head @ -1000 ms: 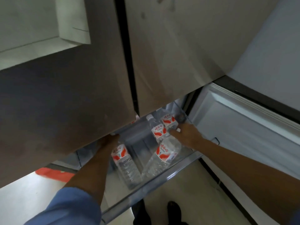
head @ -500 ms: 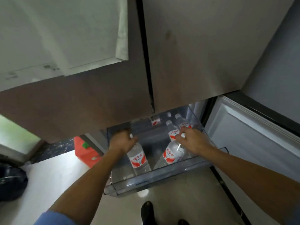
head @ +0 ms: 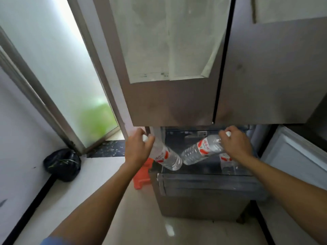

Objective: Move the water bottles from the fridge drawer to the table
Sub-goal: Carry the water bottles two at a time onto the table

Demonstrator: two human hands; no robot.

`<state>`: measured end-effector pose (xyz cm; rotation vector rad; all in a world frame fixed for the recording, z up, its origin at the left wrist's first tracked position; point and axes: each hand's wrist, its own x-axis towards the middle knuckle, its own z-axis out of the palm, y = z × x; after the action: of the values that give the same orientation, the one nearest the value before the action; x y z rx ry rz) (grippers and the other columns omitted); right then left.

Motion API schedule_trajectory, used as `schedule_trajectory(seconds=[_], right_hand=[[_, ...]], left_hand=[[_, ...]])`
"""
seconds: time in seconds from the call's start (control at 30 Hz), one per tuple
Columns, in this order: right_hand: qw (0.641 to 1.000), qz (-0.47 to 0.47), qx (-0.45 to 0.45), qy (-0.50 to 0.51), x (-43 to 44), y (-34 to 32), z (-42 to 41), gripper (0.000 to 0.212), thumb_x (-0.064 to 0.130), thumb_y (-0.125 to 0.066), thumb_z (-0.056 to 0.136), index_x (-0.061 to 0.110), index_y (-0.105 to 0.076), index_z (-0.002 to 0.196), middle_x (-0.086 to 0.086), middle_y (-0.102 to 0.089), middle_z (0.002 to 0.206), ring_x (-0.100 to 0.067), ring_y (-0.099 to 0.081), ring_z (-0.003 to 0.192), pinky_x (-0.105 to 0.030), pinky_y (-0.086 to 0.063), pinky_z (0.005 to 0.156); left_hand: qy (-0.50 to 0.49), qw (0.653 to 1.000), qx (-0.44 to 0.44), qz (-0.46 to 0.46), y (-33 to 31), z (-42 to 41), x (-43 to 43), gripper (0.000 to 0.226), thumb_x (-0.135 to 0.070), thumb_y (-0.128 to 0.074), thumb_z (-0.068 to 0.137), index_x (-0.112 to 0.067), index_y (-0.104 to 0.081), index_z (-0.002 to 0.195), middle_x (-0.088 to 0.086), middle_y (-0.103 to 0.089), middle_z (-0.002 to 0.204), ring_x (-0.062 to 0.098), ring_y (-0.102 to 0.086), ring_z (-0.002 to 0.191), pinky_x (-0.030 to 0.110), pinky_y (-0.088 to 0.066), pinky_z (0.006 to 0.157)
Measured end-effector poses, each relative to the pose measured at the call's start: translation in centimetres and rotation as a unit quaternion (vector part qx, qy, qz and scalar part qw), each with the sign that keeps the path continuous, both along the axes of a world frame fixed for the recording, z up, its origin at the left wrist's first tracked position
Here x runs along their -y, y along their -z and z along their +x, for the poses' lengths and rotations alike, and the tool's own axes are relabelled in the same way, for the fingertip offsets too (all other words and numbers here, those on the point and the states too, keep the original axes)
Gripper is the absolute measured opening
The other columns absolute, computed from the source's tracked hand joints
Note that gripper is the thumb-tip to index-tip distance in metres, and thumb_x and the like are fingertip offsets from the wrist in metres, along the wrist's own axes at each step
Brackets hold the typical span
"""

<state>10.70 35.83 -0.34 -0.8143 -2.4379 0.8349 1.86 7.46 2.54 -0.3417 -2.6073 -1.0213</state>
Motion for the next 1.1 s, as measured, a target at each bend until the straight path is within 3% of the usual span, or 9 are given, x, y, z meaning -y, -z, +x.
schedule_trajectory(seconds=[0.13,0.23,0.33,0.47,0.63,0.73,0.83,1.0,1.1], right_hand=[[0.998,-0.003,-0.061,0.009,4.8,-2.4,0.0,0.033,0.037,-0.051,0.090,0.008,-0.063,0.099,-0.023,-0.067,0.096,-0.036,-0.059,0.086,-0.033,-0.033,0.067],[0.995,-0.006,-0.096,-0.020,10.5,-3.8,0.1,0.035,0.040,-0.049,0.086,0.009,-0.063,0.096,-0.018,-0.067,0.092,-0.027,-0.053,0.077,-0.032,-0.034,0.066],[0.993,0.013,-0.095,-0.075,17.8,-4.3,0.4,0.031,0.039,-0.052,0.088,0.010,-0.062,0.094,-0.015,-0.067,0.091,-0.028,-0.053,0.076,-0.034,-0.040,0.066],[0.974,0.080,-0.038,-0.209,29.8,-3.3,1.0,0.029,0.046,-0.052,0.088,0.017,-0.054,0.088,-0.013,-0.065,0.089,-0.030,-0.058,0.077,-0.037,-0.050,0.066],[0.912,0.156,0.020,-0.380,45.4,-1.2,2.6,0.034,0.043,-0.051,0.088,0.015,-0.063,0.103,-0.016,-0.068,0.097,-0.034,-0.060,0.084,-0.036,-0.042,0.067],[0.866,0.178,0.027,-0.466,54.5,-0.4,3.6,0.034,0.043,-0.052,0.088,0.016,-0.063,0.105,-0.014,-0.068,0.100,-0.031,-0.061,0.085,-0.034,-0.041,0.066],[0.810,0.175,0.025,-0.559,63.7,0.1,4.3,0.032,0.044,-0.050,0.090,0.016,-0.060,0.100,-0.009,-0.066,0.092,-0.024,-0.059,0.076,-0.029,-0.044,0.061],[0.719,0.184,-0.001,-0.671,79.4,1.8,5.3,0.034,0.047,-0.048,0.089,0.016,-0.058,0.098,-0.001,-0.061,0.078,-0.019,-0.058,0.066,-0.029,-0.046,0.057],[0.662,0.191,-0.013,-0.724,88.7,2.4,6.5,0.036,0.049,-0.046,0.090,0.017,-0.057,0.101,-0.003,-0.066,0.079,-0.021,-0.059,0.066,-0.028,-0.041,0.055]], left_hand=[[-0.066,0.996,-0.039,0.046,-2.7,2.1,6.8,0.022,-0.024,-0.061,0.087,-0.002,-0.060,0.086,0.010,-0.060,0.077,0.026,-0.050,0.069,0.030,-0.029,0.062],[-0.108,0.991,-0.056,0.052,-3.8,4.8,13.9,0.025,-0.027,-0.060,0.086,-0.002,-0.060,0.086,0.007,-0.057,0.075,0.027,-0.050,0.070,0.033,-0.035,0.061],[-0.148,0.988,-0.048,0.022,-3.8,8.3,22.3,0.026,-0.031,-0.060,0.083,-0.006,-0.060,0.082,0.009,-0.063,0.077,0.029,-0.057,0.071,0.039,-0.049,0.060],[-0.205,0.977,-0.013,-0.058,-2.6,14.0,33.3,0.026,-0.034,-0.061,0.084,-0.008,-0.059,0.080,0.013,-0.065,0.077,0.031,-0.058,0.070,0.038,-0.048,0.060],[-0.260,0.955,0.046,-0.135,-0.7,21.3,45.9,0.023,-0.035,-0.060,0.085,-0.013,-0.055,0.085,0.009,-0.067,0.086,0.024,-0.059,0.069,0.032,-0.050,0.058],[-0.327,0.929,0.077,-0.156,0.2,25.3,52.9,0.026,-0.039,-0.056,0.084,-0.012,-0.055,0.085,0.006,-0.063,0.076,0.025,-0.059,0.067,0.030,-0.046,0.055],[-0.395,0.898,0.108,-0.160,1.2,29.2,59.7,0.027,-0.043,-0.055,0.085,-0.016,-0.053,0.084,0.003,-0.060,0.073,0.021,-0.056,0.065,0.028,-0.039,0.052],[-0.504,0.836,0.156,-0.150,3.4,35.4,69.8,0.025,-0.045,-0.055,0.085,-0.021,-0.053,0.081,-0.002,-0.059,0.071,0.015,-0.055,0.064,0.029,-0.049,0.055],[-0.559,0.798,0.181,-0.136,3.9,39.3,75.1,0.024,-0.045,-0.056,0.088,-0.023,-0.050,0.079,-0.007,-0.054,0.066,0.010,-0.051,0.058,0.022,-0.036,0.049]])
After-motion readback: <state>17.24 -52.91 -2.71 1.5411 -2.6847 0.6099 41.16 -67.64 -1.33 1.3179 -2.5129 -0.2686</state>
